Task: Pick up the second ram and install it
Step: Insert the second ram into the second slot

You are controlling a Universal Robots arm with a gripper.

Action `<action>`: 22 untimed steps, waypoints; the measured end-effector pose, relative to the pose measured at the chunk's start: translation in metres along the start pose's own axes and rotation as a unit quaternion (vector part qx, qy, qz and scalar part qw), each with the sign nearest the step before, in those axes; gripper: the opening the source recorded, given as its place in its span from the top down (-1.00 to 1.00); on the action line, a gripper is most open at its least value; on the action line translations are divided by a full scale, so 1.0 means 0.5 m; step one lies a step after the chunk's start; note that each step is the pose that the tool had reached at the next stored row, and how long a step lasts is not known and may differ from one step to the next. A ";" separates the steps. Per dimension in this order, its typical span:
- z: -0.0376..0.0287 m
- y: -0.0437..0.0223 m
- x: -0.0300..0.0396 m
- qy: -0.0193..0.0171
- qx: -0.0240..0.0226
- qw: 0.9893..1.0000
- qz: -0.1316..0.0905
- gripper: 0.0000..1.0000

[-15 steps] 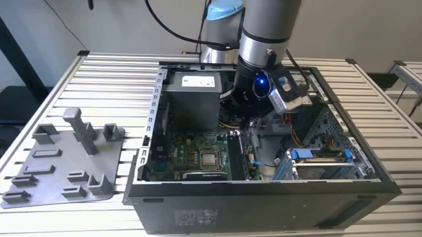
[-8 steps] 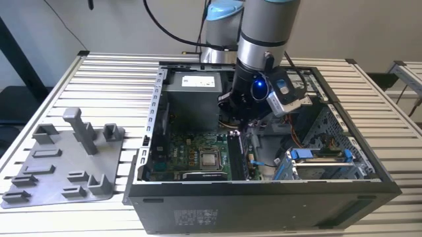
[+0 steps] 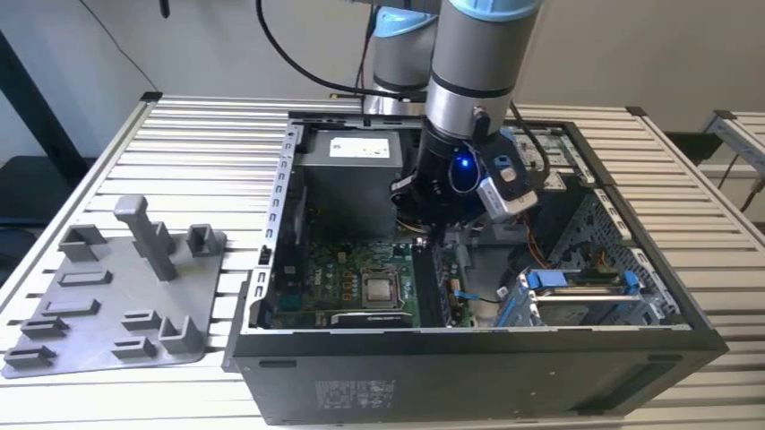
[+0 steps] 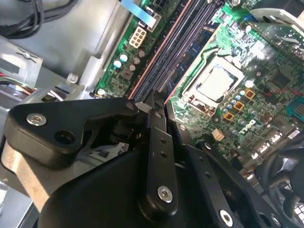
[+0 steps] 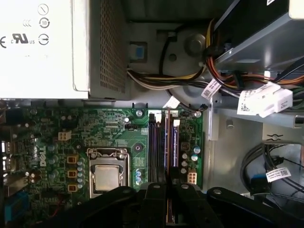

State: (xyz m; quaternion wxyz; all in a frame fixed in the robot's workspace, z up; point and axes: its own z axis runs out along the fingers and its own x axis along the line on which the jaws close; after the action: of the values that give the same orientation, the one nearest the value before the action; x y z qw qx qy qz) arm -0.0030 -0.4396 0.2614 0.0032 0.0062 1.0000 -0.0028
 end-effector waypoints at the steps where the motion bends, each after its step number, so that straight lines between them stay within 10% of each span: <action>1: 0.003 0.000 0.001 0.000 0.000 1.000 0.000 0.72; 22: 0.043 -0.023 0.012 0.002 -0.003 1.000 0.001 0.72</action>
State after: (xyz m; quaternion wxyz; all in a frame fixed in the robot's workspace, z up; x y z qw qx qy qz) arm -0.0092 -0.4511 0.2398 0.0008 0.0071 1.0000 0.0004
